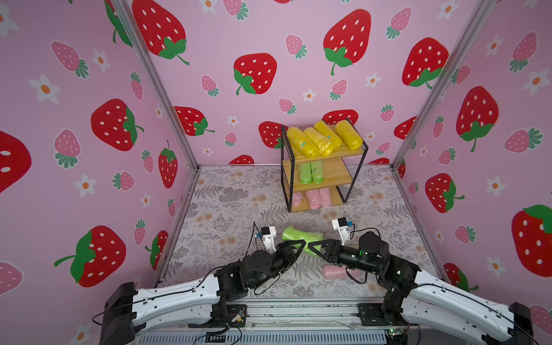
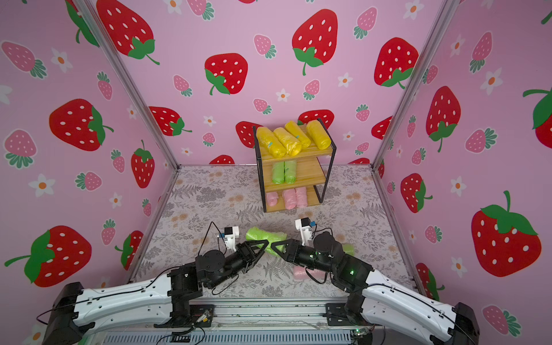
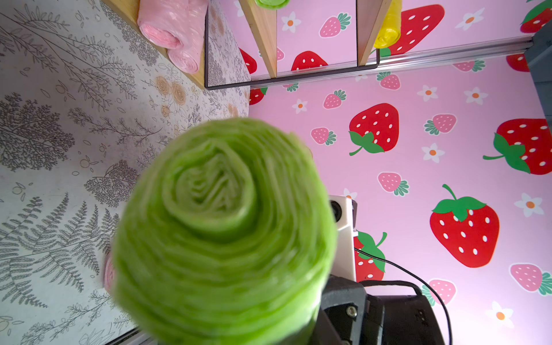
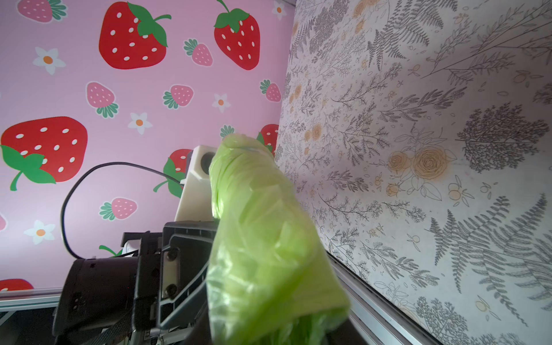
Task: Sort the rolls of trash bags by color and place them on the shelf
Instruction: Pick up the roll of trash bags from the center of the board, then place the roll of trash bags on the shelf.
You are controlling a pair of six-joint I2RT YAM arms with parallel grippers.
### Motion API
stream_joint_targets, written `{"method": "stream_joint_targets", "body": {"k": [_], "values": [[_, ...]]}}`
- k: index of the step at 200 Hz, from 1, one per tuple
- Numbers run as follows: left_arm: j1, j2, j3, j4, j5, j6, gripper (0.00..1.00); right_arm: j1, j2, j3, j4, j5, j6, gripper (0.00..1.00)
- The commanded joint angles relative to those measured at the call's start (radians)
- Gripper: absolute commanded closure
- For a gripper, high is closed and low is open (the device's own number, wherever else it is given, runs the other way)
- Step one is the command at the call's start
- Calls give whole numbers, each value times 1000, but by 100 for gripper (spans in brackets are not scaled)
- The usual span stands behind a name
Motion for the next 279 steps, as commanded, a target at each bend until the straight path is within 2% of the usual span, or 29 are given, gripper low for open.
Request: {"method": "stream_joint_targets", "body": {"k": [1,55,101,129,153,175,201,226,279], "values": [[3,-35,-10,-30,-43,3,48,-5,-33,-20,-9,82,-11,100],[2,-75,24,-149,-65,28,29,-53,-91,-24,-20,143,-12,100],[0,-141,34,-249,-95,46,28,-235,-88,30,42,109,10,100],[0,-187,35,-352,-121,32,29,-337,-63,-8,208,204,124,100],[0,-229,13,-367,-139,22,29,-409,41,-3,391,224,196,100],[1,-267,20,-417,-160,28,28,-450,210,22,598,222,266,100],[1,-313,21,-474,-186,28,28,-463,359,67,759,308,330,100],[1,-363,22,-530,-206,27,28,-483,487,146,844,367,361,100],[1,-437,19,-564,-219,66,27,-565,687,318,827,301,410,100]]}}
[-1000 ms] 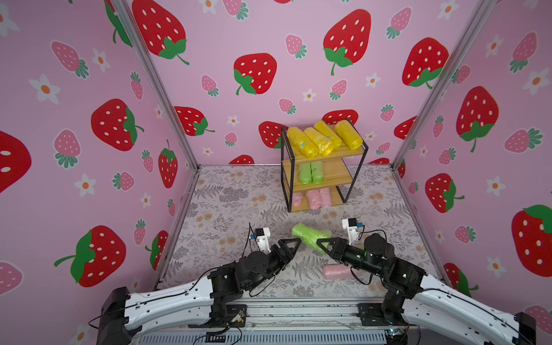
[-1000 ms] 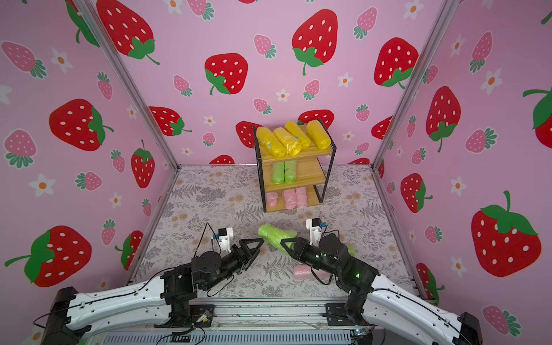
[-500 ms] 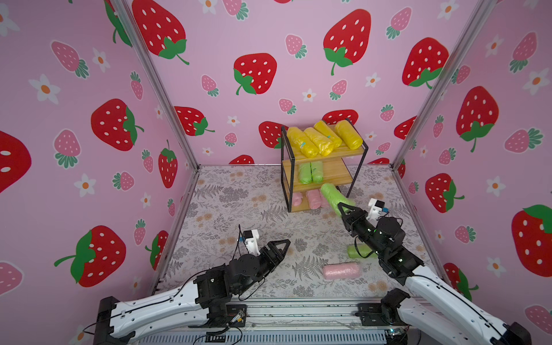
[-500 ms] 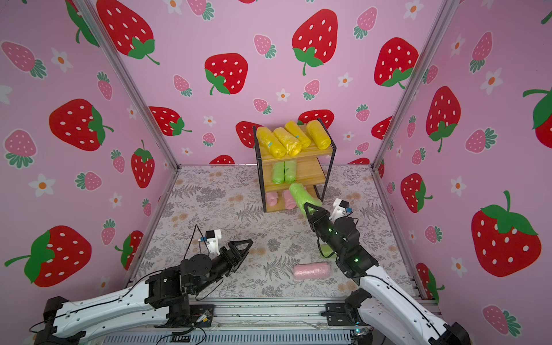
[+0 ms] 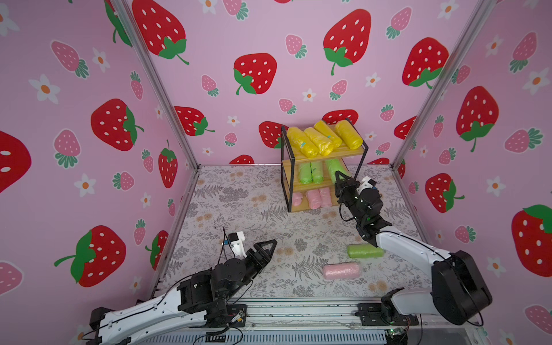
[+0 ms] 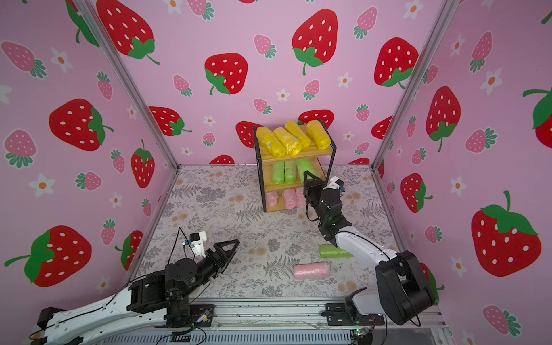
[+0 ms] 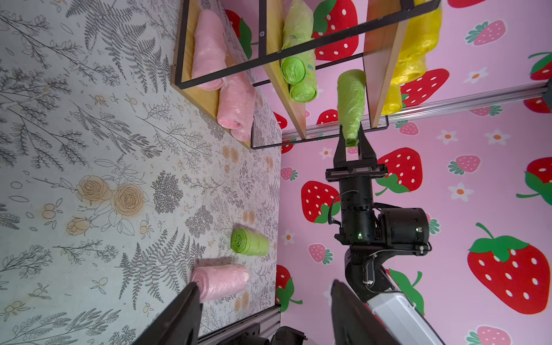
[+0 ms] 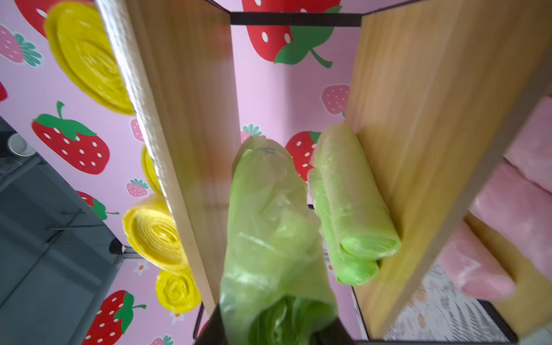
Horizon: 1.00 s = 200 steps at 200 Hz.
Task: Sort the rolls of trash bags by color and place them on the shelf
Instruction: Place the roll of trash bags on the shelf.
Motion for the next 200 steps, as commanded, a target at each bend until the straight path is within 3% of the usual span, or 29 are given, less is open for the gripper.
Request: {"method": "stream_joint_targets", "body": {"k": [1,42,62,88,110,126,147,176,200], "values": [[1,-21,24,-32,-30,36,27,-27,46,58,99,-7,42,100],[2,-2,23,-9,-3,39,26,-70,154,117,53,-58,74,99],[2,26,27,32,15,41,25,-76,187,144,30,-75,82,94],[2,80,65,35,37,59,24,-89,224,206,-83,-143,128,74],[2,121,93,56,56,59,23,-96,247,229,-111,-196,156,42],[1,150,114,77,72,66,21,-105,232,251,-194,-238,155,32],[2,183,153,67,91,84,21,-115,200,286,-351,-303,159,30],[1,216,181,43,115,82,20,-127,161,253,-387,-384,236,30],[2,236,186,22,136,61,20,-134,95,260,-584,-468,191,30]]}}
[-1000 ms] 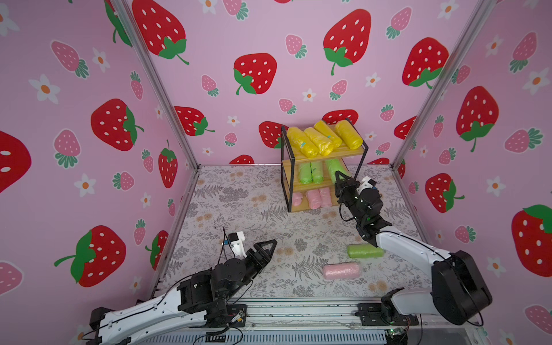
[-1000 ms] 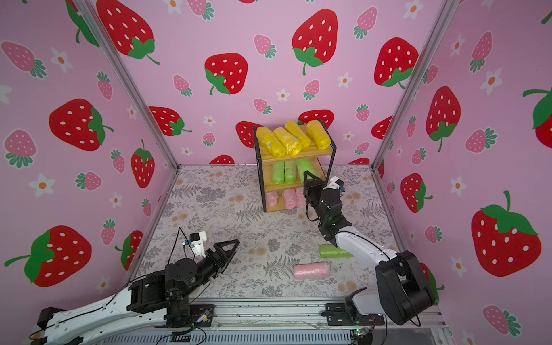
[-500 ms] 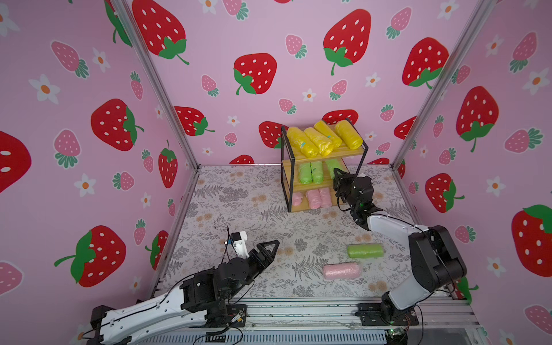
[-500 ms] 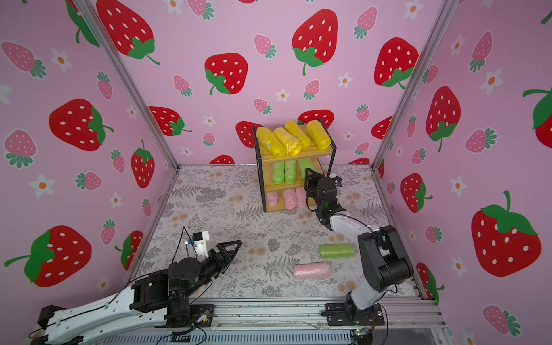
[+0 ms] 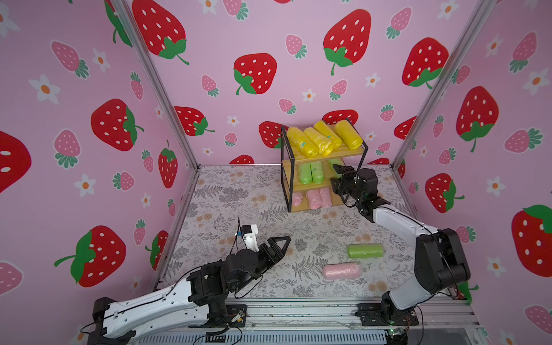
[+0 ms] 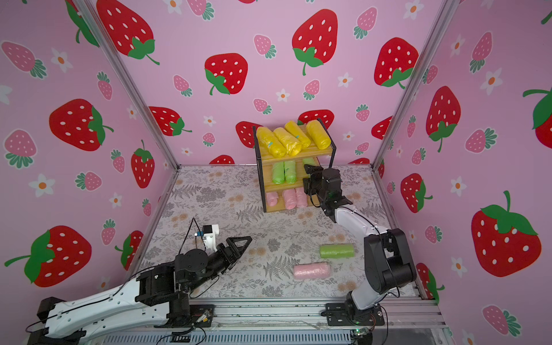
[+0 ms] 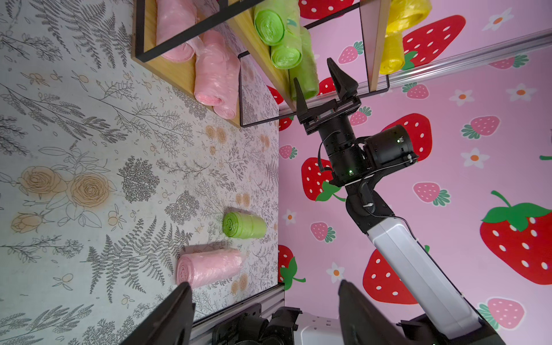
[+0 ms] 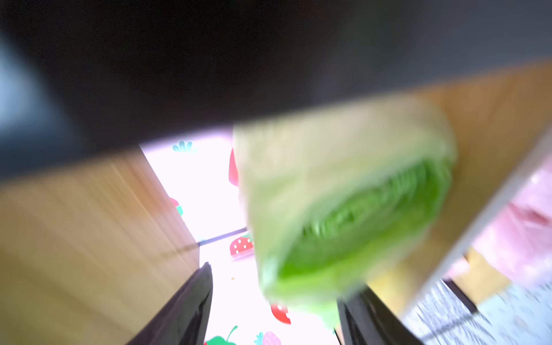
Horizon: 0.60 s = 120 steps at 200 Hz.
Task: Sort the rolls of trash bags by color and place them on the shelf
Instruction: Place the roll of trash bags on the shelf.
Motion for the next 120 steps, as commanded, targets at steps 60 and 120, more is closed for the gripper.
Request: {"method": "stream_joint_targets", "body": {"k": [60,120], "values": [[-3,81,45,-111,114,-66,21,-10,-355,-284,-211,-310,-13,30],[-35,183,58,-101,195,-92,23,-73,-504,-221,-775,-532,-742,29]]}}
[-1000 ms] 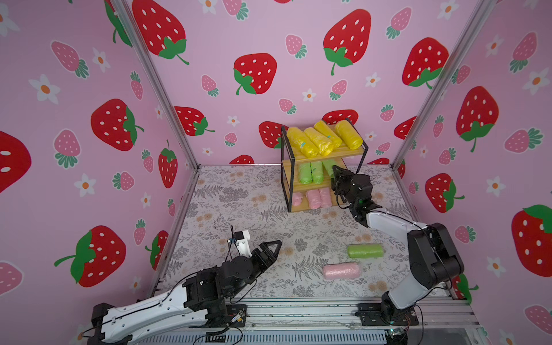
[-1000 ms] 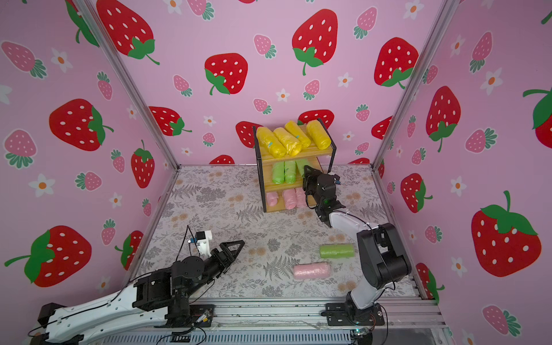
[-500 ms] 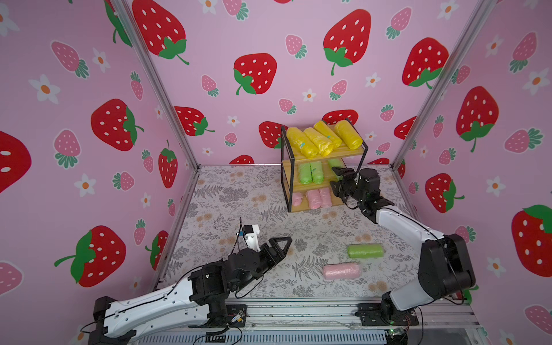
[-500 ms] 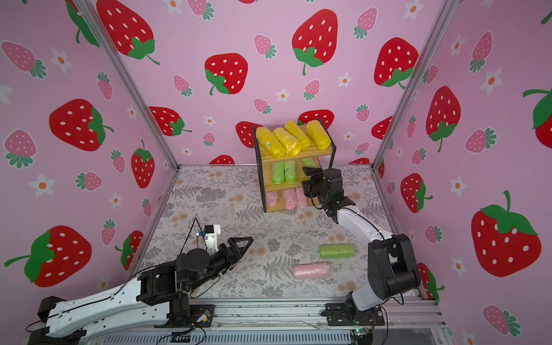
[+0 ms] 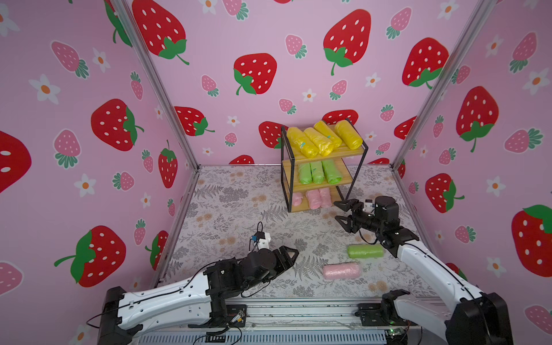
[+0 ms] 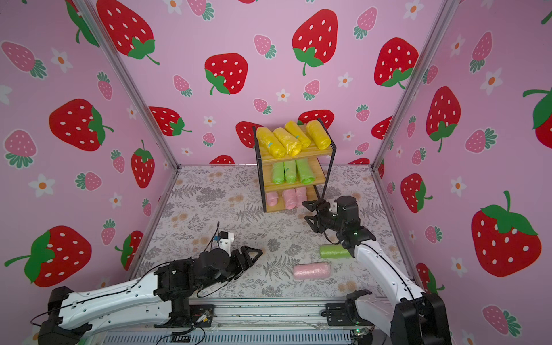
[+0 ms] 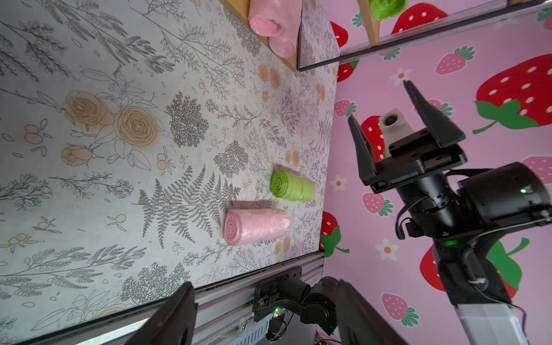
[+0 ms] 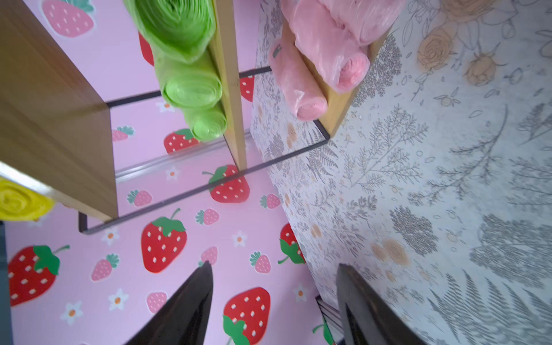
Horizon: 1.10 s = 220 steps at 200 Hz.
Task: Sort the rolls of trash bags by color and place them on the shelf
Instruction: Place the roll of trash bags on the shelf, then pick up the roll of trash bags from the center of the board.
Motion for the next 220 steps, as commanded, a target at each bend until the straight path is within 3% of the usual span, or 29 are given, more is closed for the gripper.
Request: {"method": "stream_joint_targets", "body": {"k": [1,26,55,72,84,127,164,220], "values": [[-25,14,51,-9,34,-13,24,-19,-9,137,-397,-127,-462,29],[-51,20,56,-5,2,-20,24,-8,14,338,-816,5,-974,29],[-66,45,58,16,-18,-34,24,-5,-71,379,-910,134,-1329,26],[-75,67,64,32,-19,-46,24,7,-117,354,-902,218,-1505,13],[-84,83,77,26,-18,-53,25,48,-121,316,-888,328,-1568,0],[-115,87,80,1,-39,-70,25,224,-92,140,-851,440,-1752,1],[-118,28,38,1,-62,-85,25,414,-48,2,-876,749,-1982,1],[-119,-60,-12,-26,-85,-107,25,485,-45,-78,-894,618,-2027,2]]}}
